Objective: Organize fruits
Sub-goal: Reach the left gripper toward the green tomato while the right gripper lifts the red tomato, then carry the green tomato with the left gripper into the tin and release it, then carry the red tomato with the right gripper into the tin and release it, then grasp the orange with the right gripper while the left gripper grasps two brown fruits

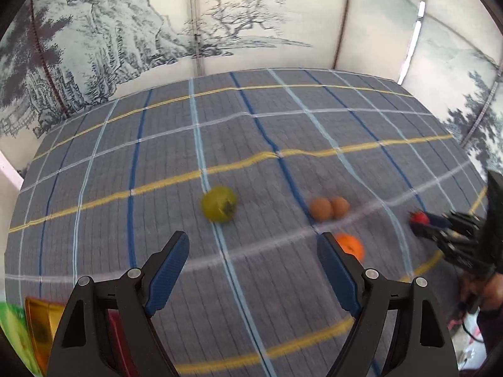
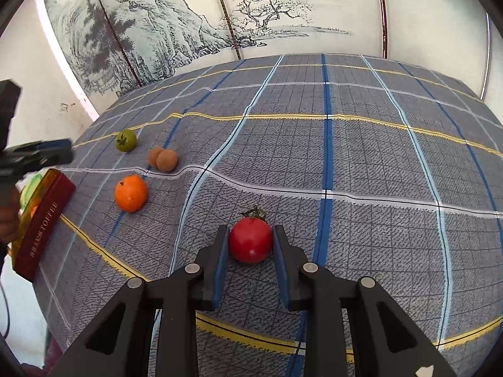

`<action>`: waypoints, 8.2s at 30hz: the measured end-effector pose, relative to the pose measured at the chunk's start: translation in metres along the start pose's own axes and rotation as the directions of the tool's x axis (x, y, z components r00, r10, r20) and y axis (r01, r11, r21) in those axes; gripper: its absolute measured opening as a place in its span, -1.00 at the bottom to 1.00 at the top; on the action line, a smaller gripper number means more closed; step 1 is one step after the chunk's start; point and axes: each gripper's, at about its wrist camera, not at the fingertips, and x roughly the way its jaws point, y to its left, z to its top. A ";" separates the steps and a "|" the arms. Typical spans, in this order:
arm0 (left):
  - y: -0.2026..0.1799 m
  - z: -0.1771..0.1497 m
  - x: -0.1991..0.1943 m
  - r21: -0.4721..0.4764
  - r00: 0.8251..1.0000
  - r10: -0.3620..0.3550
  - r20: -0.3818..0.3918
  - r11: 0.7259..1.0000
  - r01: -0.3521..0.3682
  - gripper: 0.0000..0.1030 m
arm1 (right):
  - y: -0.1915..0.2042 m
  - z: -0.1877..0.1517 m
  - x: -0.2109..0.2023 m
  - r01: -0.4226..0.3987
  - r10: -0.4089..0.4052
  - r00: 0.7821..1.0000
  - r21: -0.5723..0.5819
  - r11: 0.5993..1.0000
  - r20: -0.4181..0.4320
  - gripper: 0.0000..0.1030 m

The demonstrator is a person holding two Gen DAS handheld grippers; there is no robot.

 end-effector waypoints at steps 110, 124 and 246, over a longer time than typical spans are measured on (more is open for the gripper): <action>0.143 -0.184 -0.109 -0.414 0.950 0.309 -0.037 0.861 -0.296 -0.26 | 0.012 0.002 0.008 0.055 -0.055 0.998 -0.049 0.997 -0.009 -0.49; 0.145 -0.185 -0.100 -0.391 0.941 0.334 -0.053 0.860 -0.327 -0.26 | 0.011 0.001 0.010 0.068 -0.068 0.998 -0.060 0.996 -0.010 -0.49; -0.020 -0.082 -0.089 -0.030 0.993 0.028 0.119 0.999 -0.024 0.77 | 0.048 0.025 0.000 0.063 -0.054 0.997 -0.185 0.981 0.050 -0.34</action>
